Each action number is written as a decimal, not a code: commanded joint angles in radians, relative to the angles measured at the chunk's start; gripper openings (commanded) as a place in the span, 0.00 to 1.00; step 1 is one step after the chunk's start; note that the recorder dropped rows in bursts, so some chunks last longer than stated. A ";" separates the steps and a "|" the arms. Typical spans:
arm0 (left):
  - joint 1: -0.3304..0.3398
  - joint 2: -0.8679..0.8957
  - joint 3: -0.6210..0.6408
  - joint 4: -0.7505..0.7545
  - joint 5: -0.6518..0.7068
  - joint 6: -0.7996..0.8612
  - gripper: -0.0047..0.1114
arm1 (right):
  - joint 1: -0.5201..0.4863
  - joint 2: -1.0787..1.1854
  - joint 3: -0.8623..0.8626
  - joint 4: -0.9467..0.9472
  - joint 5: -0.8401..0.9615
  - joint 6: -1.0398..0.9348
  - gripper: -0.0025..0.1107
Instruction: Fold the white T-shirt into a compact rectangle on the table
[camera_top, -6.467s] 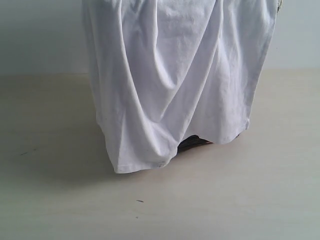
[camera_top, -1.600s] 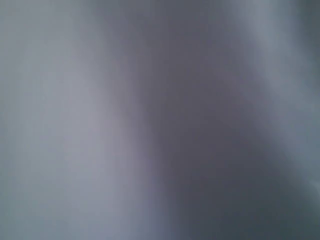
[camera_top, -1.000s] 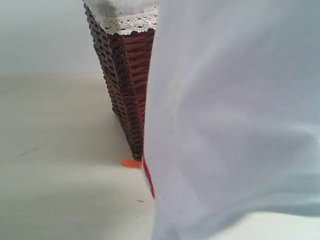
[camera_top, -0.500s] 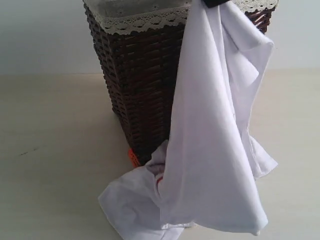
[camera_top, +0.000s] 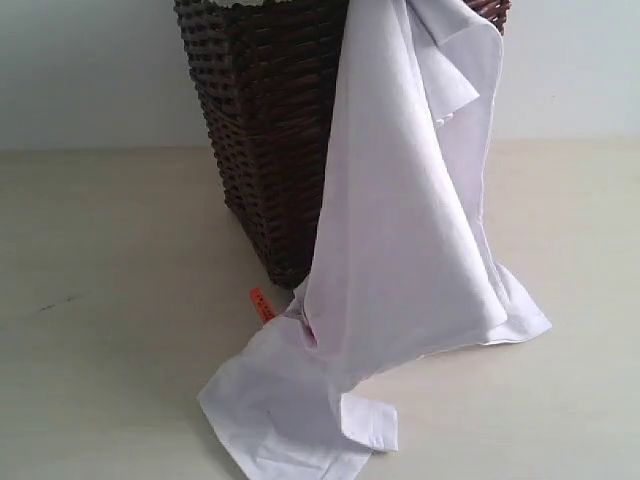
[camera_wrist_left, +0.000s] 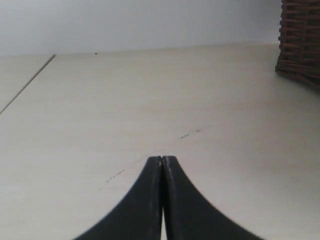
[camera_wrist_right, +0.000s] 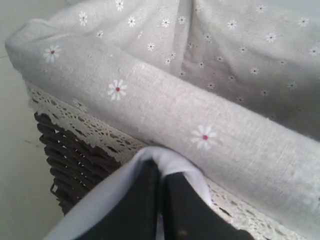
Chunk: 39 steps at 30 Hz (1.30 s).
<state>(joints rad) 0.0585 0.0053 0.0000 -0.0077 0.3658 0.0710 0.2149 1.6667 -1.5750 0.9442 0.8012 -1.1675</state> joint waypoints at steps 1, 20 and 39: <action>0.000 -0.005 0.000 -0.003 -0.010 0.000 0.04 | 0.001 0.013 0.003 0.043 0.065 -0.013 0.02; 0.000 -0.005 0.000 -0.003 -0.010 0.000 0.04 | 0.049 -0.244 0.003 0.288 0.420 -0.368 0.02; 0.000 -0.005 0.000 -0.003 -0.010 0.000 0.04 | 0.416 -0.166 0.003 -0.213 0.420 -0.136 0.02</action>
<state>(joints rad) 0.0585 0.0053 0.0000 -0.0077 0.3658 0.0710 0.6388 1.5060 -1.5889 0.9884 1.1955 -1.4065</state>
